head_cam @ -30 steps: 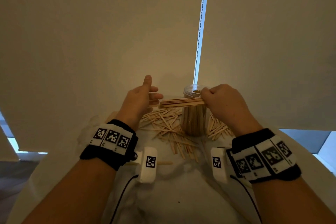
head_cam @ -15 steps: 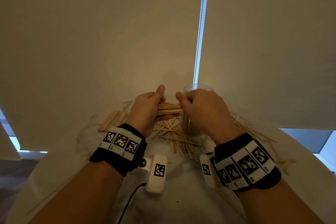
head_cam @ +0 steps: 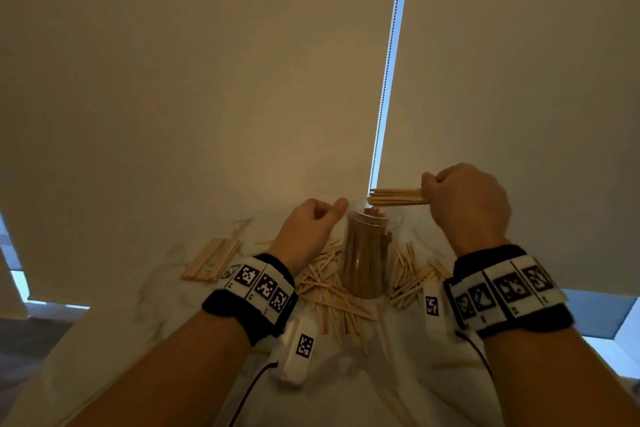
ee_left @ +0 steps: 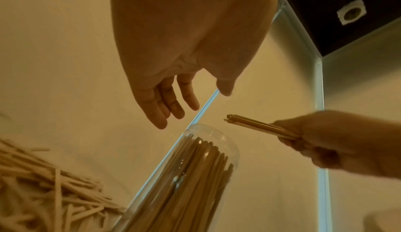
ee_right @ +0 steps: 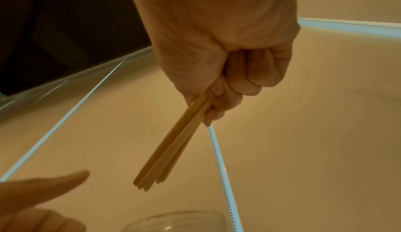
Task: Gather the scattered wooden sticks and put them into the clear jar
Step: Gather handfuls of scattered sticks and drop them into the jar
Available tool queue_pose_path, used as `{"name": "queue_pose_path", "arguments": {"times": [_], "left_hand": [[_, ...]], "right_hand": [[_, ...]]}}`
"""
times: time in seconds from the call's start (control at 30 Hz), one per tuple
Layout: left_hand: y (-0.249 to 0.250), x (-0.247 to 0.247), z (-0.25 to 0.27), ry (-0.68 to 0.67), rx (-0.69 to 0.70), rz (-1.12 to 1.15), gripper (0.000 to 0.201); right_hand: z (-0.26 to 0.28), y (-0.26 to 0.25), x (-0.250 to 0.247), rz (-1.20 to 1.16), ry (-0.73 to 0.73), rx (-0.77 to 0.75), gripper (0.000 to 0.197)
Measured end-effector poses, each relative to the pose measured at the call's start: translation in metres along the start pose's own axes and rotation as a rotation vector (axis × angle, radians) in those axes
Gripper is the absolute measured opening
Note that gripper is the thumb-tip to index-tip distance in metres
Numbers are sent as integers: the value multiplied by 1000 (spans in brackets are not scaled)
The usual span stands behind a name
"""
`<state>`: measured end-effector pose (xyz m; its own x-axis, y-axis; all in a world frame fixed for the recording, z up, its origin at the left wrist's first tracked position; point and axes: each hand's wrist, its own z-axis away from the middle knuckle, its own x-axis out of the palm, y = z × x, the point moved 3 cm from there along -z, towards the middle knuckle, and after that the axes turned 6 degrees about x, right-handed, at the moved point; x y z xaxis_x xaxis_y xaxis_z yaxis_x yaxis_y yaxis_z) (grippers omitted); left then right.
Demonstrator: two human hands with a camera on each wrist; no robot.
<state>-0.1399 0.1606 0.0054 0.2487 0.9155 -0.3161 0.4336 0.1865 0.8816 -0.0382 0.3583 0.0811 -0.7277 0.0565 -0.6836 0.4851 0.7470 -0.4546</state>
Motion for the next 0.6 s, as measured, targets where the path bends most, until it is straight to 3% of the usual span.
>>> {"name": "queue_pose_path", "arguments": {"times": [0.07,0.17,0.27,0.43,0.5,0.6], "left_hand": [[5,11,-12,-77,37,-35,62],[7,31,-31,-227,48,-63,109],[7,47,-43,-340,58,-132,148],[-6,53,-45,-382,47,-225,127],[-7,52,-45,-385,44,-219,124],[-6,53,-47,-406,46,-223,118]], "right_hand": [[-19,-12,2,115,21,-90,35],[-31,-42,6,376,26,-279,19],[-28,-71,13,642,-48,-480,16],[-21,-81,54,716,-335,-729,23],[-21,-76,70,679,-428,-704,24],[-27,-71,78,587,-473,-535,16]]}}
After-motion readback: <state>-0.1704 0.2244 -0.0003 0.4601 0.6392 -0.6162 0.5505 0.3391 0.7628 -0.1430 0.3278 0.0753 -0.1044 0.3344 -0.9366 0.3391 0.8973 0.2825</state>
